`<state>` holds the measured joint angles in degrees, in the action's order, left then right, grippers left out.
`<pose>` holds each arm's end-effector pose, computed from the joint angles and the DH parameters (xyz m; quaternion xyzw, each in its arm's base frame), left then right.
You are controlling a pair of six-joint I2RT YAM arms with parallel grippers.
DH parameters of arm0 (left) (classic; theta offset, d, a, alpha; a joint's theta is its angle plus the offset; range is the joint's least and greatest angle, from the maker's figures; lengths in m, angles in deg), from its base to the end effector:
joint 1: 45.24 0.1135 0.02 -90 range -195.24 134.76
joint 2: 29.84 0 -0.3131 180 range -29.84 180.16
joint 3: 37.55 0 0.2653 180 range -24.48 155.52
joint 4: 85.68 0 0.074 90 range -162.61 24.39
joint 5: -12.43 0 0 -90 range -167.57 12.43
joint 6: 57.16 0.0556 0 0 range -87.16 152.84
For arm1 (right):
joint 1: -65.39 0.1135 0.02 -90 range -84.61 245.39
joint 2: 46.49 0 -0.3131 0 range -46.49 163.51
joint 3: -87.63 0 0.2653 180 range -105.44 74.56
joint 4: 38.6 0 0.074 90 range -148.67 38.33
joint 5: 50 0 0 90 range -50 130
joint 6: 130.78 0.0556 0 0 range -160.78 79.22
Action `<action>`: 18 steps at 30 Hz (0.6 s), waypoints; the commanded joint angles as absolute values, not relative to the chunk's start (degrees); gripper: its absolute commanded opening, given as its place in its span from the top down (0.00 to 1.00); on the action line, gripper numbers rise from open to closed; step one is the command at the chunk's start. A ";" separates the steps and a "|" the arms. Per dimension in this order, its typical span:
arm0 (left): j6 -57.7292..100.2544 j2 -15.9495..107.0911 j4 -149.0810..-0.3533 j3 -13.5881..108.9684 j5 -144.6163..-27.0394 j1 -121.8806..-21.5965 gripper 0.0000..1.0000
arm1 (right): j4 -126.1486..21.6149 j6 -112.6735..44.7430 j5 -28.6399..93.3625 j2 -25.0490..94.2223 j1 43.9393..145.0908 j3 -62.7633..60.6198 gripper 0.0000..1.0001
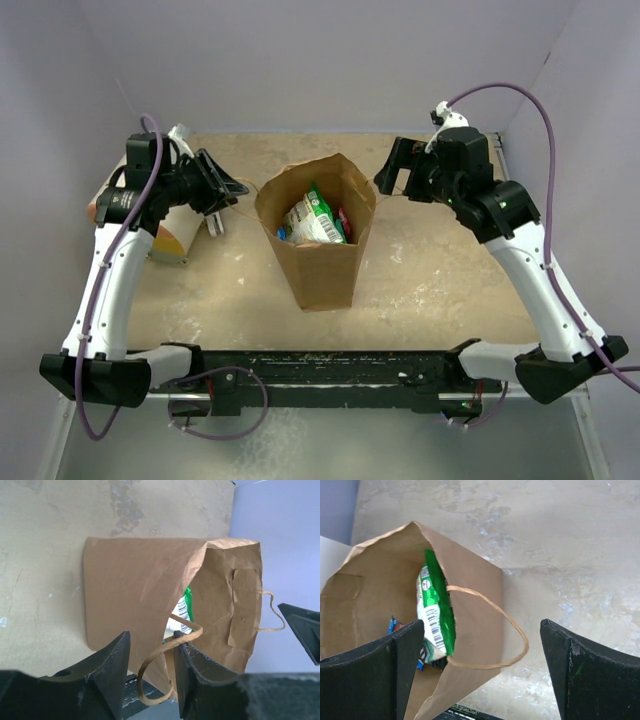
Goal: Take the snacks out of the paper bag
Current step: Adjust the paper bag at the center of the board.
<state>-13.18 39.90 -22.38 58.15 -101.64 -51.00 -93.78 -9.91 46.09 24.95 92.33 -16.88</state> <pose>0.2458 -0.0476 0.4477 -0.2148 0.8548 -0.3575 0.3087 0.2366 0.1136 0.5064 0.0580 0.8269 0.2309 0.5094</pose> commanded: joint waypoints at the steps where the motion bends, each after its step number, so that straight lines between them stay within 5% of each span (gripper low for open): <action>1: -12.73 38.31 -26.44 58.12 -105.25 -51.23 0.58 | -97.28 -10.27 49.44 25.56 91.19 -19.66 0.00; 8: -11.50 40.17 -27.16 58.21 -107.42 -51.22 0.68 | -100.18 -10.85 46.24 27.38 86.22 -20.87 0.00; 11: -11.06 39.88 -27.39 58.12 -107.94 -51.22 0.71 | -97.27 -12.16 34.22 27.43 81.38 -18.27 0.01; 18: -9.90 40.04 -27.26 59.51 -108.56 -51.22 1.00 | -87.09 -9.27 8.88 30.38 80.76 -13.97 0.11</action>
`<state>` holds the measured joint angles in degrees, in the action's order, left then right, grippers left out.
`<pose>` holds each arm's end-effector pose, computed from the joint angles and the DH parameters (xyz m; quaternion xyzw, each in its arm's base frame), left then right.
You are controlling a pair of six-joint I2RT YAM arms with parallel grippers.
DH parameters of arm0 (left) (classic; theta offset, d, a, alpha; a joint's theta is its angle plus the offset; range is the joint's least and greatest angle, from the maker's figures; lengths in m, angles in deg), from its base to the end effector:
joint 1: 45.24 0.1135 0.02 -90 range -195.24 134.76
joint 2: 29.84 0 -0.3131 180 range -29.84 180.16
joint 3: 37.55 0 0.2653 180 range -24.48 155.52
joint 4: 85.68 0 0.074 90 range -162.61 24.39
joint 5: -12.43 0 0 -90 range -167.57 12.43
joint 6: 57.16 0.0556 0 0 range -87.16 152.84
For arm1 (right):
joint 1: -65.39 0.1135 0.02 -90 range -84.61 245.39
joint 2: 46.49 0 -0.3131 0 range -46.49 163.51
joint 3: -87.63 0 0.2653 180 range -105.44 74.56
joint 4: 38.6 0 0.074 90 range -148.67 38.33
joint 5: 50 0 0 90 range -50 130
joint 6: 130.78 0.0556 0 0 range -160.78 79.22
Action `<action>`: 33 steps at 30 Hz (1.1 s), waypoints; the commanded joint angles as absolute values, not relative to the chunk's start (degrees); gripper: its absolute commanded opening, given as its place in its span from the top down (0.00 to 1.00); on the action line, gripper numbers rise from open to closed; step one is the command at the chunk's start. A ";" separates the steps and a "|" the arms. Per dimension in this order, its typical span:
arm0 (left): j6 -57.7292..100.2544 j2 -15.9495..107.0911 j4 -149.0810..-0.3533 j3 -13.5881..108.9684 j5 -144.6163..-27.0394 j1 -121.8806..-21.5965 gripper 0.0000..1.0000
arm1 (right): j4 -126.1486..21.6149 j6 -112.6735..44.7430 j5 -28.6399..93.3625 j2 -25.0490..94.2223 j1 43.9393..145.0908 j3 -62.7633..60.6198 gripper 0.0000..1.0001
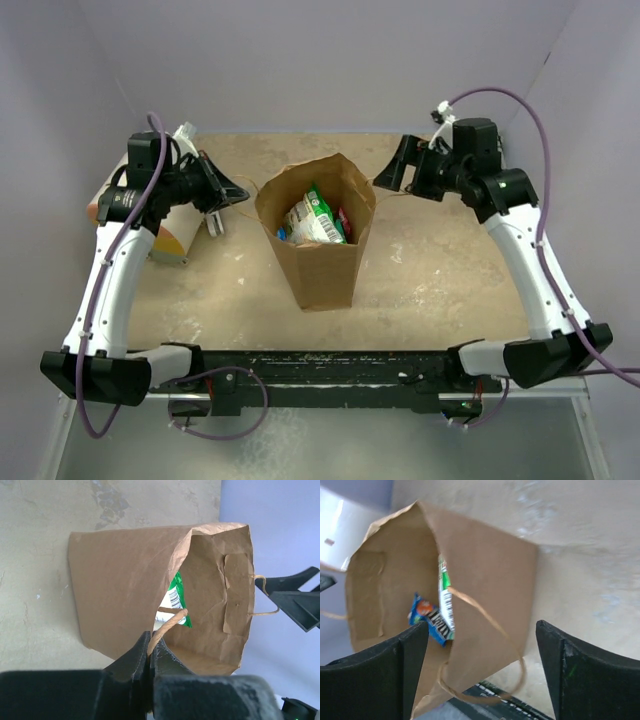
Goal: Take the snacks out of the paper bag
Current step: Adjust the paper bag at the center of the board.
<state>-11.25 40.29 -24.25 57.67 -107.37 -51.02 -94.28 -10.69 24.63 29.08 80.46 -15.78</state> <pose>0.2483 -0.0529 0.4480 -0.1733 0.8527 -0.3919 0.2988 0.2756 0.0895 0.4810 0.0425 0.8505 0.3022 0.4284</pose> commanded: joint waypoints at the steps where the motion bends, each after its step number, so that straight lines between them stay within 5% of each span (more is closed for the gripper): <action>1: -10.26 40.04 -27.60 59.63 -108.47 -51.22 1.00 | -86.58 -9.12 8.66 30.48 80.77 -13.76 0.17; 5: -10.64 41.11 -27.49 62.36 -108.05 -51.22 1.00 | -86.36 -10.85 10.42 29.57 80.46 -12.96 0.43; 8: -10.24 42.16 -27.47 64.89 -107.25 -51.19 1.00 | -85.21 -10.71 10.32 28.75 80.42 -11.47 0.83; 11: -9.48 43.77 -28.22 68.42 -106.41 -51.22 1.00 | -84.54 -10.55 10.24 28.65 80.42 -11.15 0.98; 24: -5.78 59.42 -36.55 86.13 -108.27 -47.13 1.00 | -76.94 -13.62 5.74 33.30 80.51 -12.47 1.00; 33: 0.11 74.80 -36.20 109.02 -113.47 -44.16 1.00 | -72.61 -12.22 3.58 41.93 84.53 -17.42 1.00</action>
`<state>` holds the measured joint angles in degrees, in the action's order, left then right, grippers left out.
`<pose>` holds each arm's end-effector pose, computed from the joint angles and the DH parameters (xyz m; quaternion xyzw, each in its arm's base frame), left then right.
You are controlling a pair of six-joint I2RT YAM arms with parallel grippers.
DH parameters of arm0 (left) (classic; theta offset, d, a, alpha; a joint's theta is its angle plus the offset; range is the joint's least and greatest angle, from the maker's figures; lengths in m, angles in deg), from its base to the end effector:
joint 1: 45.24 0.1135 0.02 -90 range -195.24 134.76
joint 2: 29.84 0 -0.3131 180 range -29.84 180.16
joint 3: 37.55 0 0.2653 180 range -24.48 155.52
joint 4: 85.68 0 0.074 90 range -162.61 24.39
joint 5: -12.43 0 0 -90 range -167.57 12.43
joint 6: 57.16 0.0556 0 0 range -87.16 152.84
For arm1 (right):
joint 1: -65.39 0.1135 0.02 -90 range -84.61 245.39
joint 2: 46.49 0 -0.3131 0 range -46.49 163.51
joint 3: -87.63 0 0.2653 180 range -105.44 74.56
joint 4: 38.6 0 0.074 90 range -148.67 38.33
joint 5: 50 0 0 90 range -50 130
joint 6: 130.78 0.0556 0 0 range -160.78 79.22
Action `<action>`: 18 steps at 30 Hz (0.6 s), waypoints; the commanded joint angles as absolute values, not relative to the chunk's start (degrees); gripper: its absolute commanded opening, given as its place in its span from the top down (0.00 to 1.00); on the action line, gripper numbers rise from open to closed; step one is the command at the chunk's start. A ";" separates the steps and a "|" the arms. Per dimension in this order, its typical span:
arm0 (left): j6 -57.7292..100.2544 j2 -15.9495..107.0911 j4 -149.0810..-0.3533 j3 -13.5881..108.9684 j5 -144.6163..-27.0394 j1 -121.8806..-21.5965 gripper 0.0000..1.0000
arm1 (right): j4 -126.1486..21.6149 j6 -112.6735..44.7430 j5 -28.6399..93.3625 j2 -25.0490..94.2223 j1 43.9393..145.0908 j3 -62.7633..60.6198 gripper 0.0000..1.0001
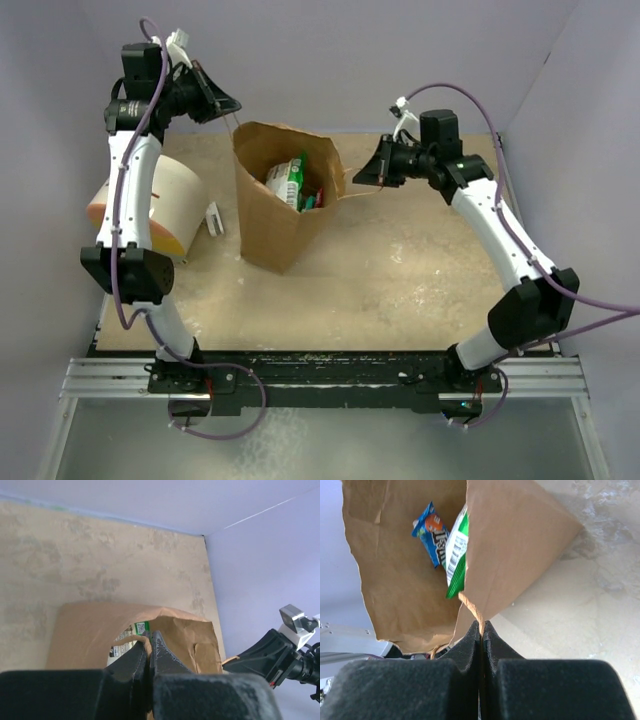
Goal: Take the snacks out of the paper bag
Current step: Adjust the paper bag at the center of the board.
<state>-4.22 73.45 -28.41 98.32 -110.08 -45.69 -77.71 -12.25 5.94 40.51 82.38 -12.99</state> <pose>0.4251 -0.0332 0.5106 -0.1105 0.8148 -0.3897 0.4147 0.3446 0.1378 0.4370 -0.0742 0.8202 0.4258 0.3747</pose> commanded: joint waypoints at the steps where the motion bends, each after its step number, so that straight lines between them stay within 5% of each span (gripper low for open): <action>1: 0.75 75.99 -36.23 111.04 -113.79 -44.03 1.00 | -72.29 -11.89 3.28 42.57 85.00 -17.78 1.00; 5: 0.93 78.22 -38.21 113.10 -115.88 -43.92 1.00 | -71.84 -10.59 2.97 43.83 86.89 -16.79 1.00; 18: -1.24 67.17 -43.82 89.32 -119.92 -52.79 1.00 | -80.72 -14.49 9.77 30.85 87.01 -0.03 1.00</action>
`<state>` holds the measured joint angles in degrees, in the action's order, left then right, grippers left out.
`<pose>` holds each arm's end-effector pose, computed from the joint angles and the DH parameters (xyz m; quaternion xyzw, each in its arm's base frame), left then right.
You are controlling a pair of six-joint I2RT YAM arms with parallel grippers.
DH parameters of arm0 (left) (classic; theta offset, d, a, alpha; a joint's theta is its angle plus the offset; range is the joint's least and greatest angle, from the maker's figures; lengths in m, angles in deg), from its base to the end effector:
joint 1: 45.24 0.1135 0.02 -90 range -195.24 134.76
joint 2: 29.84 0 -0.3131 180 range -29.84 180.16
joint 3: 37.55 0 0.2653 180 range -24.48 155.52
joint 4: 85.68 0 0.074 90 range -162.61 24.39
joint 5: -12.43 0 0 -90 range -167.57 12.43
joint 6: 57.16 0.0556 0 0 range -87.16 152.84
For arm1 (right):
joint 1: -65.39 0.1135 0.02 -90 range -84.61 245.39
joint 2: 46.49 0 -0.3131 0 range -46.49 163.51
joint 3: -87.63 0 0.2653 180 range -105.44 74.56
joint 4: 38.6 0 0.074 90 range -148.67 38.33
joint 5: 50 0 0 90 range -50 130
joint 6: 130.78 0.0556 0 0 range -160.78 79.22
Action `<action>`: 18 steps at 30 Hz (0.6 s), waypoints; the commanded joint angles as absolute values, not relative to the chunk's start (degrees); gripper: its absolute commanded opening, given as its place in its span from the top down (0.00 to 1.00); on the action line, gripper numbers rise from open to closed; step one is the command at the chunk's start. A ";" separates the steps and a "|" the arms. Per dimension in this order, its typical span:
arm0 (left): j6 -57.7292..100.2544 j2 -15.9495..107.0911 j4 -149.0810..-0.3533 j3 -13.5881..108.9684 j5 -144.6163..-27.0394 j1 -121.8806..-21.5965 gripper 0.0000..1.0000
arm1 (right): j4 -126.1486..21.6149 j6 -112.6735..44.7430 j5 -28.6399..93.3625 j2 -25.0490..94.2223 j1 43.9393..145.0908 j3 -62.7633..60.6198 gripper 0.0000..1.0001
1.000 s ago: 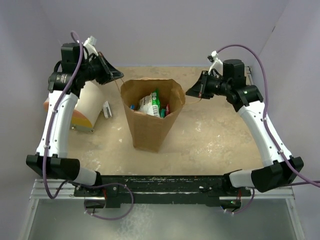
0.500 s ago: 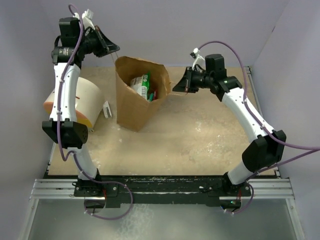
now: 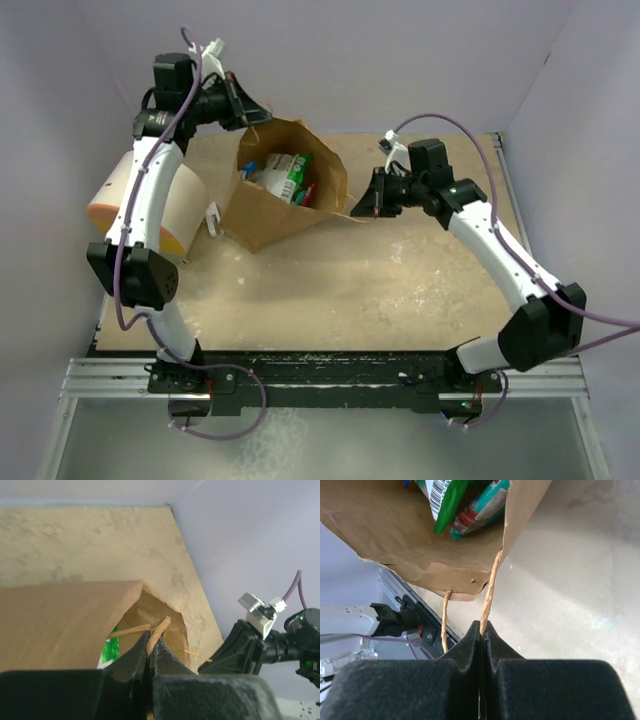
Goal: Take the snacks out of the paper bag
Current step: Adjust the paper bag at the center of the board.
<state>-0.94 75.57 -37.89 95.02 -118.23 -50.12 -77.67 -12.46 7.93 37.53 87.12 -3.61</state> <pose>0.4433 -0.0742 0.4955 -0.0010 0.7960 -0.4462 0.4090 0.3174 0.1583 0.3943 -0.0857 0.8463 0.4163 0.3211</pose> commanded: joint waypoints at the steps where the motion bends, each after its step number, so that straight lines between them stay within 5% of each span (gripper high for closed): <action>1: -1.92 65.69 -44.95 86.81 -119.99 -53.55 1.00 | -81.40 -14.74 10.52 29.77 87.01 1.17 1.00; 12: -12.34 54.62 -53.73 67.65 -114.37 -64.38 1.00 | -85.74 -14.73 15.53 20.47 87.01 13.57 0.94; 18: -17.61 50.12 -57.78 59.25 -111.34 -69.35 1.00 | -85.91 -13.01 17.45 14.50 87.01 19.54 0.82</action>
